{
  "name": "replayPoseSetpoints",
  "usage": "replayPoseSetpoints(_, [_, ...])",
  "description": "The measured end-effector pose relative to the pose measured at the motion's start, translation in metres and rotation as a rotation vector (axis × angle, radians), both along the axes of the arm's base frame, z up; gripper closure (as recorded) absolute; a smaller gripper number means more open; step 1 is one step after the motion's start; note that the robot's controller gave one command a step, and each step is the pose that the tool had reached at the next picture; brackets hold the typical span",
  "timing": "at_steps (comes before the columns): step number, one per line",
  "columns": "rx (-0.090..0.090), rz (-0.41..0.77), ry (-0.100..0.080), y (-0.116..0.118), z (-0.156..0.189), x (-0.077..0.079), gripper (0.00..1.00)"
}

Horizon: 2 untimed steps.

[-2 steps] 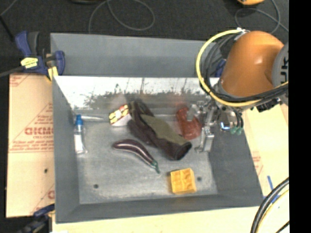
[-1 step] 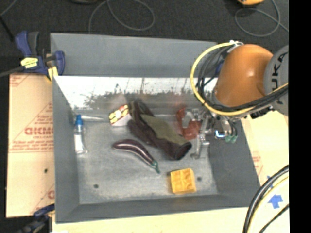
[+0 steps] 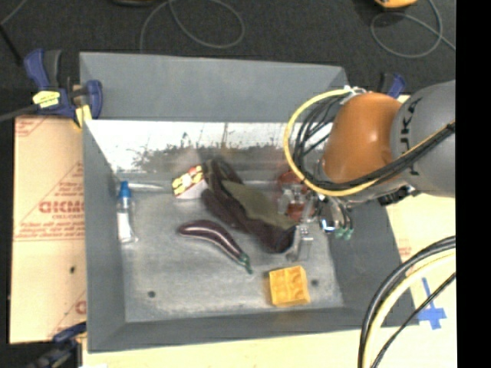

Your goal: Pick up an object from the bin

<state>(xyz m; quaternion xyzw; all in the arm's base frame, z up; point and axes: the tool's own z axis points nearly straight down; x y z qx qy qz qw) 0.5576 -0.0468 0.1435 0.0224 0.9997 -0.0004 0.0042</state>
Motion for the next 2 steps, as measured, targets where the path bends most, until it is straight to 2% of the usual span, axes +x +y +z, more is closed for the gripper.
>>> replayPoseSetpoints(1, [-0.004,0.099,-0.009,0.0204,-0.0666,-0.0035,1.00])
replayPoseSetpoints(2, [-0.004,0.101,-0.009,0.0205,-0.0665,-0.0035,1.00])
